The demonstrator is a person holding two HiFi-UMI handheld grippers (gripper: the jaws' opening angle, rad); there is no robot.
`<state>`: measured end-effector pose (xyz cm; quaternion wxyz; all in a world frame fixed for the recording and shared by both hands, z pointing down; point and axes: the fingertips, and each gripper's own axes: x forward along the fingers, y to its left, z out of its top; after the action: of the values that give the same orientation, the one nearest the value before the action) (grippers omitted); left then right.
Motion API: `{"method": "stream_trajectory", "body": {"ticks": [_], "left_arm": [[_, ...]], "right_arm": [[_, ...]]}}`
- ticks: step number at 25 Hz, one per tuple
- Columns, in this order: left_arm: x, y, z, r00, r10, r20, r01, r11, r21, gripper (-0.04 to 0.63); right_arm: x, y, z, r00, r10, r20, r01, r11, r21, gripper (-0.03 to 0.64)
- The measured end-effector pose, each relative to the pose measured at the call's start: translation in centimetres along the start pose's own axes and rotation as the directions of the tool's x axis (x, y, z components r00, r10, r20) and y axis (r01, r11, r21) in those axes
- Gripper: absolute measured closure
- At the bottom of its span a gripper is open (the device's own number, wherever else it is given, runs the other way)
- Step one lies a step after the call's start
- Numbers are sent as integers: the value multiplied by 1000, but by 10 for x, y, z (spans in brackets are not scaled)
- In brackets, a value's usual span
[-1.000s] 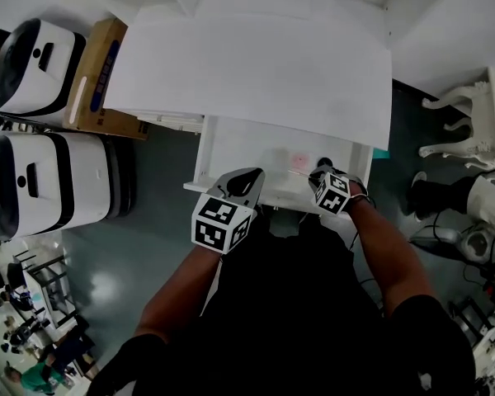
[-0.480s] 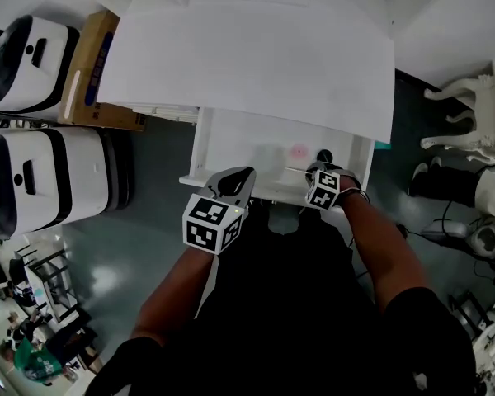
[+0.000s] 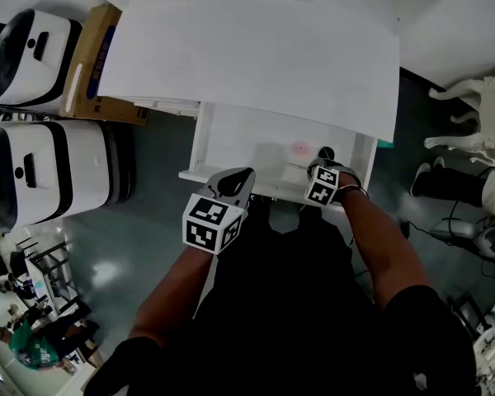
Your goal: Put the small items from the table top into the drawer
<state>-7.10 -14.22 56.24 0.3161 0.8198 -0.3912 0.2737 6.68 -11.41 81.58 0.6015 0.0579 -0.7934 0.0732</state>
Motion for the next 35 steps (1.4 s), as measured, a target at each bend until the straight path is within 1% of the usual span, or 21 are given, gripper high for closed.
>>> {"method": "stream_trajectory", "body": {"ticks": [5,9,16,19,21,24,27,32,35], "left_arm": [[1,-3,0,1000,-9,4,9,1000,7,592],[1,-5,4,999,-30,11,30,999,21,592],[3,-7,17,996,-83,24,81,994,72,592],[2,-9,22,993,-111,29,108,990,93,592],[3,-10,27,991,-132,36,127,985,114,592],[1,-10,35,986,-159,51,150,979,140,592],[-4,-4,44,984,-165,72,153,977,147,592],[-18,-1,56,975,-198,99,178,968,177,592],[-25,0,56,970,-224,91,202,957,207,592]], "right_arm": [[-5,-1,0,1000,-14,7,14,1000,21,571],[-14,-7,0,999,-46,16,45,998,52,571],[-37,-18,3,992,-118,41,111,982,155,571],[-48,-20,4,986,-157,56,143,970,199,571],[-61,-23,11,978,-188,86,163,956,245,571],[-88,-27,28,956,-248,156,186,924,333,571],[-120,-26,48,922,-316,224,204,888,413,571],[-173,-16,77,853,-437,287,239,814,529,572],[-203,-13,97,799,-505,326,230,759,609,572]]}}
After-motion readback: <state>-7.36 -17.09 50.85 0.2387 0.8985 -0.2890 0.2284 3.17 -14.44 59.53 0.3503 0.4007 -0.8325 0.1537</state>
